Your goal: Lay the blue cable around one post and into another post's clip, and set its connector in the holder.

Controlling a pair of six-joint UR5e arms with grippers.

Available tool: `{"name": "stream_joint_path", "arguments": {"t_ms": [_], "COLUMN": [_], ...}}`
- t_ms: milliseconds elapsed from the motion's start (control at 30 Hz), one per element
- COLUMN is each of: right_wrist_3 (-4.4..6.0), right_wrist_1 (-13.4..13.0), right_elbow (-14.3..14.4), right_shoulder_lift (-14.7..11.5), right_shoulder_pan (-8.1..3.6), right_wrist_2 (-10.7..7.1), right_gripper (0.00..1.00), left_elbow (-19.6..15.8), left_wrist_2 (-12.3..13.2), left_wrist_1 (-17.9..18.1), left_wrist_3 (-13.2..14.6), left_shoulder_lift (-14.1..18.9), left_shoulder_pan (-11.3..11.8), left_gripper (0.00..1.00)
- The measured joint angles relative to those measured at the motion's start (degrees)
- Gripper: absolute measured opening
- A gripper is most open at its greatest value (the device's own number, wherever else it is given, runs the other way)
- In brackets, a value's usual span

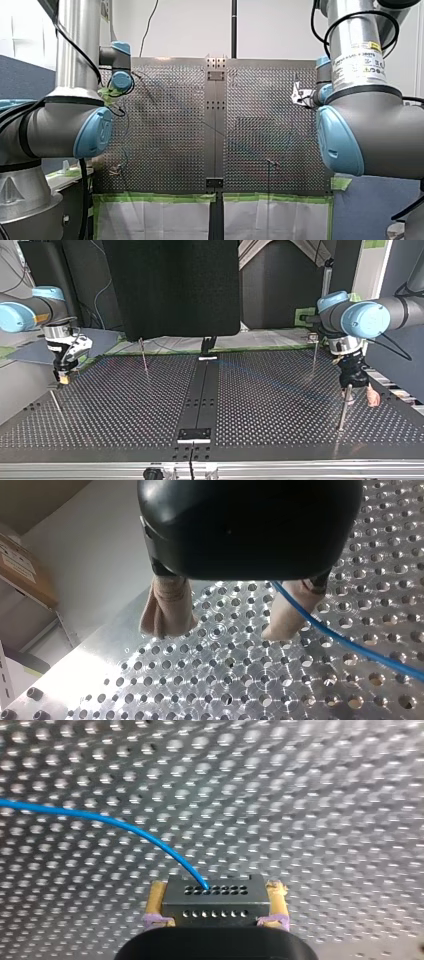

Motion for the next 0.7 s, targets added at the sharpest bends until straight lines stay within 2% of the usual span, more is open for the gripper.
{"name": "stream_joint_path", "arguments": {"t_ms": [233,367,533,700], "right_wrist_3": [0.21,0.34,0.5,-0.49], "right_wrist_1": [-1.4,-1.6,-2.1,-2.0], "right_elbow": [1.6,1.8,1.6,1.6], "right_shoulder_lift": [-3.5,-4.7,-3.4,-0.7], "right_shoulder_pan": [-0.49,-1.24,-2.55,-3.69], "right_wrist_2": [0.28,0.41,0.15,-0.04], "right_gripper": [0.0,0.0,0.0,0.0], "left_elbow": [0.0,0.0,0.0,0.0], "left_wrist_2": [0.0,0.0,0.1,0.1], "left_wrist_1": [0.0,0.0,0.0,0.0], "left_wrist_3": [0.1,0.1,0.1,0.1], "left_shoulder_lift": [0.0,0.0,0.0,0.0], "left_shoulder_pan": [0.0,0.0,-0.1,-0.2], "left_gripper": [1.0,1.0,1.0,1.0]}}
